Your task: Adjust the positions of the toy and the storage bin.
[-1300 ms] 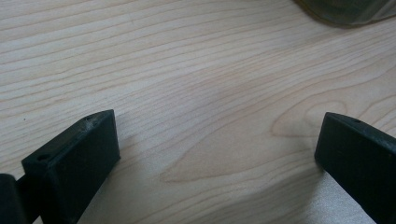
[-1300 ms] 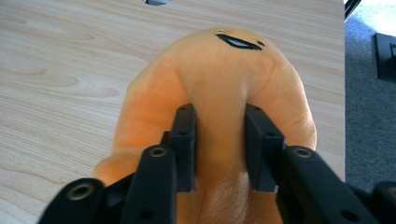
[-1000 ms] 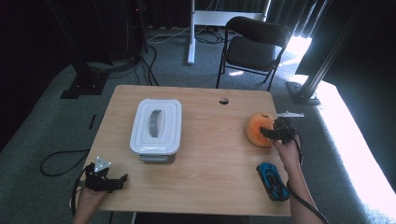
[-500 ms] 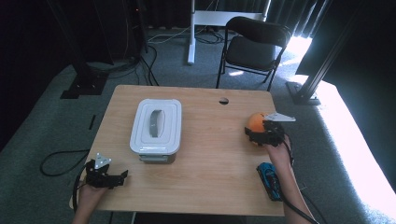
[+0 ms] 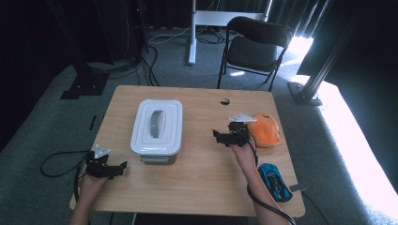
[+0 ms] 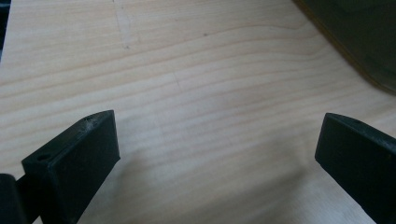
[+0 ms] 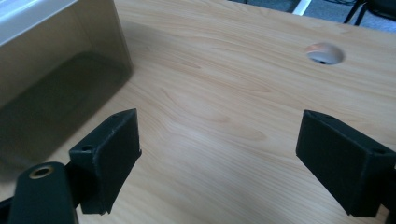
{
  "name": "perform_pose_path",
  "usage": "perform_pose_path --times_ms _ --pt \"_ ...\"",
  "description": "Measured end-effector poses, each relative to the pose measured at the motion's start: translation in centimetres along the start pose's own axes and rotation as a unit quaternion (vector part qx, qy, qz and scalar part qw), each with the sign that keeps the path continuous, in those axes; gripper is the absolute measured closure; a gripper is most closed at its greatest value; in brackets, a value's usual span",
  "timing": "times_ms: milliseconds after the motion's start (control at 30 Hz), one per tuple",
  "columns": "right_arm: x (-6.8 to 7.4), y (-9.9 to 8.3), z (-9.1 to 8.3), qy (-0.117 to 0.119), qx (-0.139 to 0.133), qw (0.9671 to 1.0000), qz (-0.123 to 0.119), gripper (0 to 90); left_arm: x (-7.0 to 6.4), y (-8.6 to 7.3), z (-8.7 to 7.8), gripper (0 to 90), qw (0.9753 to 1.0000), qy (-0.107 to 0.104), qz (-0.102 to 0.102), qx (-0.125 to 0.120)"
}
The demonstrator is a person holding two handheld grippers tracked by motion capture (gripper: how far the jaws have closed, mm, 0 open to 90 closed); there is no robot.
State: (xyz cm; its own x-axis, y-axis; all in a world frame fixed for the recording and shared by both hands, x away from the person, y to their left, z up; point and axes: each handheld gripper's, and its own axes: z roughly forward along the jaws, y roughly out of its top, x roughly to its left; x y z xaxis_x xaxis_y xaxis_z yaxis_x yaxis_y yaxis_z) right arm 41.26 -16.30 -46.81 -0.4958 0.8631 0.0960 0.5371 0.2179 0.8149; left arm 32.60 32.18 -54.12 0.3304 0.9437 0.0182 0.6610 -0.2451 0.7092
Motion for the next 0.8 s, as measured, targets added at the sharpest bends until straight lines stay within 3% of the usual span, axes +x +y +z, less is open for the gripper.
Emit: perform_pose_path --times_ms 167,233,433,667,800 --pt "1.2 -0.6 3.0 0.007 0.006 0.9997 0.024 13.2 0.4 0.7 1.1 0.2 1.0 -0.002 -0.007 0.006" --pt "1.7 -0.8 3.8 0.009 0.01 0.9996 0.023 13.2 0.6 0.9 1.5 0.2 0.9999 0.004 -0.006 0.015" --pt "3.2 -1.0 6.0 0.01 0.028 0.9994 0.018 13.2 0.5 2.2 2.1 0.2 0.9999 0.01 0.006 0.007" --pt "4.4 -1.1 7.9 0.023 0.037 0.9985 0.034 13.2 0.5 4.8 2.9 0.2 1.0 0.004 0.006 -0.005" --pt "5.0 -0.7 8.8 0.028 0.034 0.9983 0.04 13.3 0.2 6.6 3.5 0.2 0.9997 0.008 0.024 0.001"
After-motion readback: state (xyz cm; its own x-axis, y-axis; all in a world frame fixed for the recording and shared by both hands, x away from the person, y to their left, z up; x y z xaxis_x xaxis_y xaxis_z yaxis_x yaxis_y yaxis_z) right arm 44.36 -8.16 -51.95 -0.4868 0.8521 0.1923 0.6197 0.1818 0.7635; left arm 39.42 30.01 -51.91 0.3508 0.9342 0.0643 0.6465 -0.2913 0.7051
